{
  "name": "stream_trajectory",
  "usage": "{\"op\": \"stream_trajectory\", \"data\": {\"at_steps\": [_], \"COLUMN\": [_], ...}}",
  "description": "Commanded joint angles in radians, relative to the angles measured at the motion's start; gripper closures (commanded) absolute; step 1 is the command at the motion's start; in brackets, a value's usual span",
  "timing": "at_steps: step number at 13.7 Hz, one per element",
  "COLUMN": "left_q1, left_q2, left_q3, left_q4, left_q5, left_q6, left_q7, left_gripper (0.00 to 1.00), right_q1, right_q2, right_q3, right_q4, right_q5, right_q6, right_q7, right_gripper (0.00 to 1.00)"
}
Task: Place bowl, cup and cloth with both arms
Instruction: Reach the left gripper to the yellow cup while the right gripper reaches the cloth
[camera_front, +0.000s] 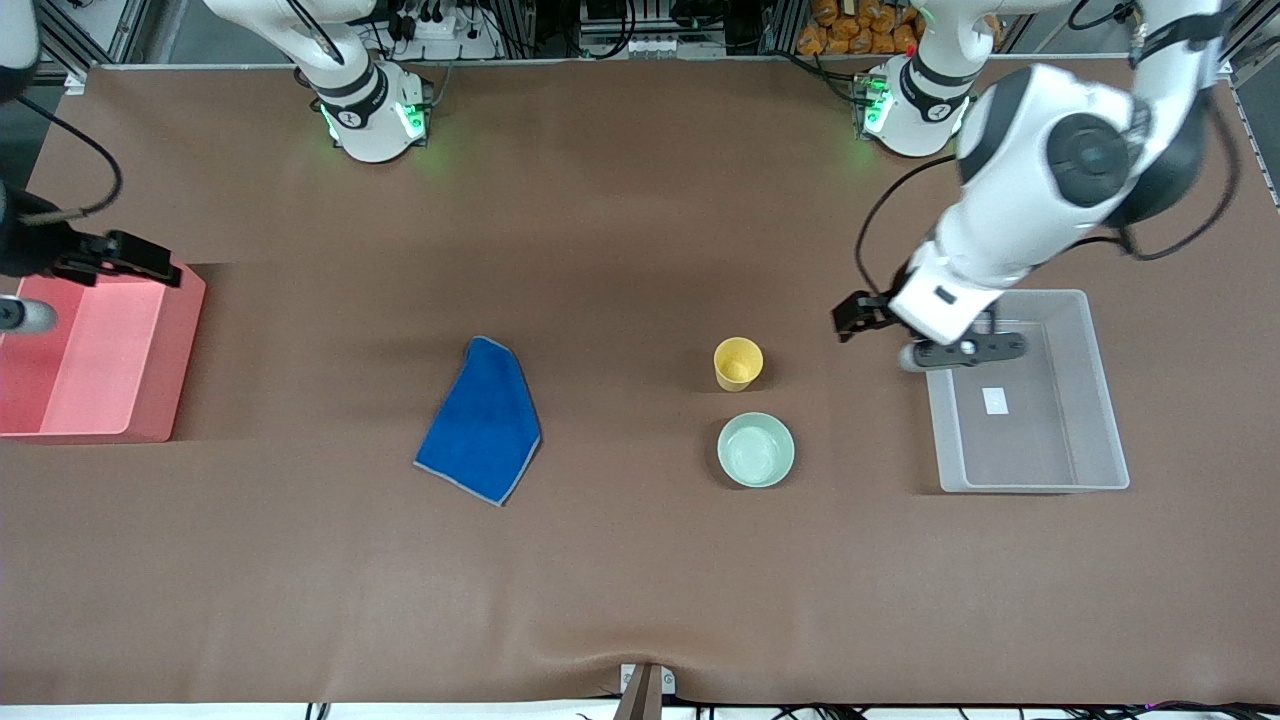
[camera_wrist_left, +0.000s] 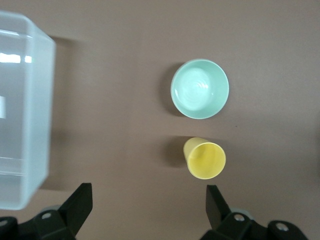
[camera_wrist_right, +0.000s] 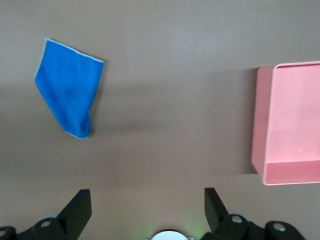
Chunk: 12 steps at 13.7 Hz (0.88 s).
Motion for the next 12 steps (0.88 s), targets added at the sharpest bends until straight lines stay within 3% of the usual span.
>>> {"op": "stream_trajectory", "data": {"at_steps": [1, 4, 6, 12], "left_q1": [-0.074, -0.125, -0.154, -0.177], "left_q2": [0.064, 0.154, 0.216, 0.264], "left_q3": [0.0, -0.001, 0.0, 0.0], "left_q4": [-0.059, -0.056, -0.058, -0.089], "left_q5": [0.004, 0.12, 0.131, 0.182], "left_q6": [0.139, 0.206, 0.268, 0.279], "left_q7": [-0.124, -0.266, -0.328, -0.395], "left_gripper": [0.01, 0.1, 0.14, 0.29], "right_q1": [0.017, 0.072, 0.118, 0.16], "right_q2": [0.046, 0.087, 0.104, 0.175], "right_q3": [-0.005, -0.005, -0.005, -0.005], "right_q4": [0.0, 0.0, -0.001, -0.008], "right_q5": [0.075, 0.101, 0.101, 0.13], "right_q6": [0.038, 0.105, 0.154, 0.202], "right_q7": [0.104, 0.187, 0.279, 0.412], "right_gripper": [0.0, 0.0, 0.0, 0.0]}}
